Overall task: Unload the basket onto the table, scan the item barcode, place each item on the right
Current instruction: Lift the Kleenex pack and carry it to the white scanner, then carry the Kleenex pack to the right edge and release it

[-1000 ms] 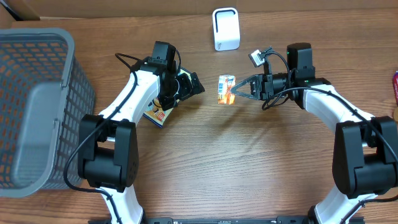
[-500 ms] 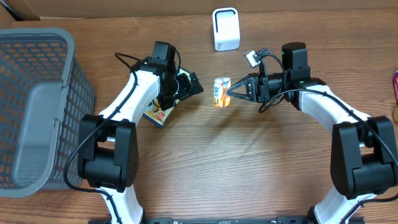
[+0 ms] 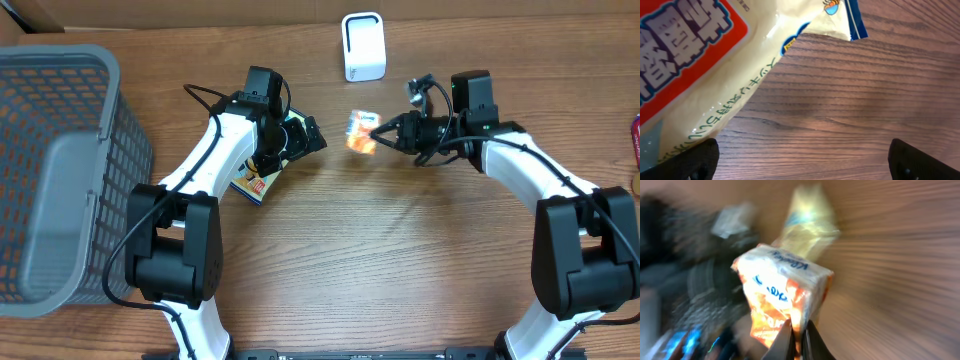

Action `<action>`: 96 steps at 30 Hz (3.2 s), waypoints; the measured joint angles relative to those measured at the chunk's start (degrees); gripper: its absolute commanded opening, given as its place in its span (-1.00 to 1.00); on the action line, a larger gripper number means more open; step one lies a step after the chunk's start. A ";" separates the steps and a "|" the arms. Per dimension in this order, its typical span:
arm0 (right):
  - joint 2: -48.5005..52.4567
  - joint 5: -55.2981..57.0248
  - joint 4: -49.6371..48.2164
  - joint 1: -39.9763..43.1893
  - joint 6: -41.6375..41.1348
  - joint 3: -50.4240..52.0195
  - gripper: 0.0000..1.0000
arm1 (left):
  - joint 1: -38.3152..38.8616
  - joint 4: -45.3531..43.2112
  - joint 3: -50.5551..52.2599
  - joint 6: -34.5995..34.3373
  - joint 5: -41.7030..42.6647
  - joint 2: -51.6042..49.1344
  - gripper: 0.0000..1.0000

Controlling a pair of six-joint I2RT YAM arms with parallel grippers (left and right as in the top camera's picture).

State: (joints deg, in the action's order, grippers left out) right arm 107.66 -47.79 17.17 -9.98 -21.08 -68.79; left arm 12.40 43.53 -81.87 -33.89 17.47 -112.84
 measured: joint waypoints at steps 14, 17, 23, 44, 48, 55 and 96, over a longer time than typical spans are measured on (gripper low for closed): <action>0.37 70.25 3.19 -10.16 16.13 -15.45 -0.93 | 0.00 -1.57 0.00 0.00 -2.14 0.00 0.99; 1.29 72.74 -6.21 -11.72 21.49 -15.63 -0.93 | 0.00 -1.53 0.00 0.00 -2.16 0.00 1.00; 7.32 77.18 -9.40 -13.09 27.74 -19.19 -0.93 | 0.00 -1.14 0.00 0.00 -2.34 0.00 1.00; 23.26 67.54 -5.22 -13.05 55.78 -40.22 -0.92 | 0.00 -1.09 0.00 0.00 -2.34 0.00 1.00; 25.92 67.54 -8.57 -13.05 63.63 -40.22 -0.92 | 0.00 -0.81 0.00 0.00 -2.34 0.00 0.99; 25.90 68.13 -10.01 -13.03 67.54 -40.22 -0.93 | 0.00 -0.63 0.00 0.00 -2.34 0.00 1.00; 24.72 53.77 42.66 48.48 -2.32 -57.66 -0.93 | 0.00 0.00 0.00 0.00 -2.34 0.00 1.00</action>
State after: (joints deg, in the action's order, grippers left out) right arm 132.38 5.98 59.83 38.50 -23.40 -126.45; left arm 12.40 43.53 -81.87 -33.89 15.14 -112.84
